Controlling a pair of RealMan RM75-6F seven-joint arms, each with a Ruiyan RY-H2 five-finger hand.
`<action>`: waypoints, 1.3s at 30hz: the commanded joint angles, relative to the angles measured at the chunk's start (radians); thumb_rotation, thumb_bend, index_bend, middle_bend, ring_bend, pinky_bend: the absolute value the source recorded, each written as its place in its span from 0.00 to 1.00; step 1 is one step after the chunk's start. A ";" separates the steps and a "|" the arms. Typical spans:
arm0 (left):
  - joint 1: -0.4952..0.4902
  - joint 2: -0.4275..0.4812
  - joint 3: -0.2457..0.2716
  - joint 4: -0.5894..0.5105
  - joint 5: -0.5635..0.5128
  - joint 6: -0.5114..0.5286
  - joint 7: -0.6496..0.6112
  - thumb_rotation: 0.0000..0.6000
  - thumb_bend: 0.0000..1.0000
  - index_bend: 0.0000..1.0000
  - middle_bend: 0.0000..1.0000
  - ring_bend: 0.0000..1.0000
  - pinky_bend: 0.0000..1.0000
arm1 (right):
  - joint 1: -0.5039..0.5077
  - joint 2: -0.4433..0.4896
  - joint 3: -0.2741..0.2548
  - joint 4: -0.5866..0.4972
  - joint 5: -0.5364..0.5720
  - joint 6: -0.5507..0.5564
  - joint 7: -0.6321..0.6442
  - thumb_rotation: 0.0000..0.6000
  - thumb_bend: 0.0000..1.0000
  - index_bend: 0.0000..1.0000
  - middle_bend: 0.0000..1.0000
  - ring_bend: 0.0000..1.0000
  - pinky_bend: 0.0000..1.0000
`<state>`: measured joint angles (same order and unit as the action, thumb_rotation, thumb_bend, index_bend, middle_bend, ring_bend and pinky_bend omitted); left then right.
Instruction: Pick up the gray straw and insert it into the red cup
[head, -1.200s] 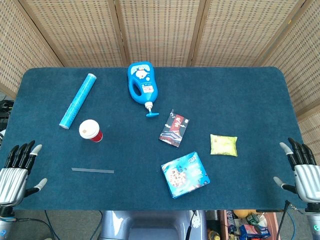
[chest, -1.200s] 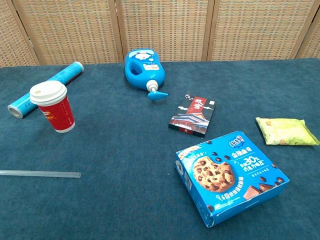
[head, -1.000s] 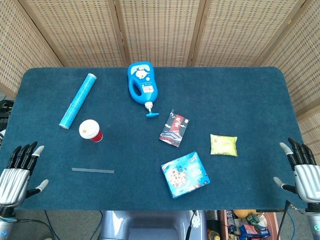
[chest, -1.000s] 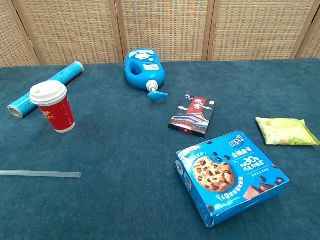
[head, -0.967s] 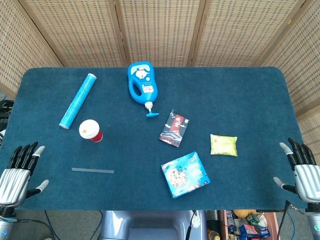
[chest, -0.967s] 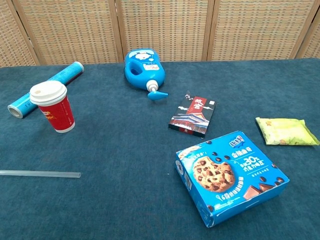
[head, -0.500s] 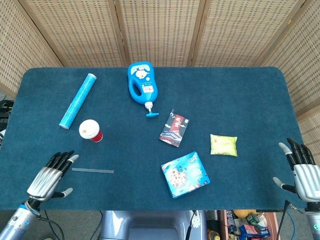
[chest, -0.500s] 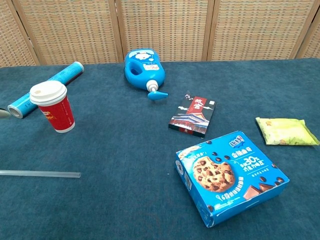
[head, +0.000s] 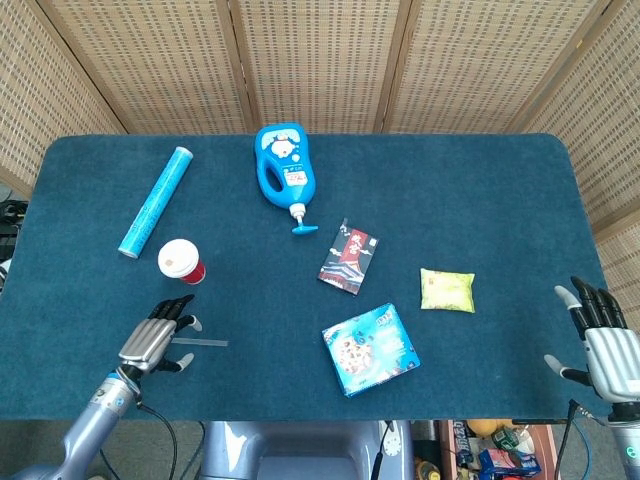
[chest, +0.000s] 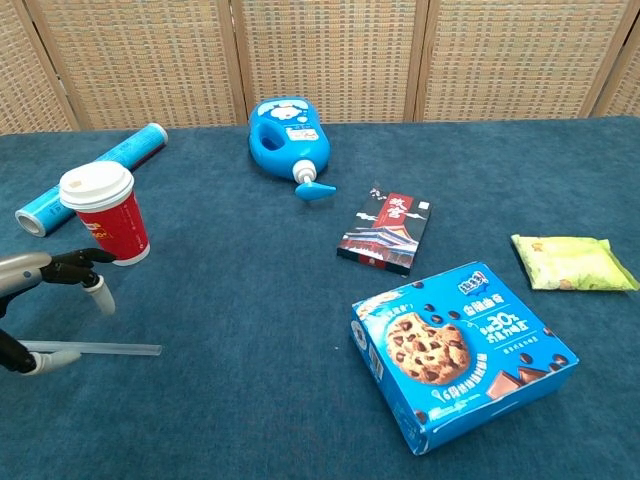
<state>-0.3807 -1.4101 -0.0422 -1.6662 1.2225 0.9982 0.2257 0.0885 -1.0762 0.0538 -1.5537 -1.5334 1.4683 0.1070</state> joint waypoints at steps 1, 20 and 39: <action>-0.011 -0.050 -0.017 0.020 -0.042 0.014 0.041 1.00 0.34 0.35 0.00 0.00 0.00 | 0.001 0.000 -0.001 -0.002 -0.002 0.000 -0.002 1.00 0.00 0.00 0.00 0.00 0.00; -0.034 -0.161 -0.009 0.058 -0.105 0.068 0.154 1.00 0.34 0.47 0.00 0.00 0.00 | 0.003 0.004 -0.001 0.001 0.006 -0.010 0.016 1.00 0.00 0.00 0.00 0.00 0.00; -0.052 -0.209 -0.001 0.102 -0.115 0.071 0.181 1.00 0.37 0.48 0.00 0.00 0.00 | 0.009 0.005 -0.001 0.007 0.014 -0.024 0.027 1.00 0.00 0.00 0.00 0.00 0.00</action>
<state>-0.4325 -1.6191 -0.0436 -1.5640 1.1076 1.0693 0.4069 0.0970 -1.0712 0.0526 -1.5463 -1.5195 1.4439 0.1335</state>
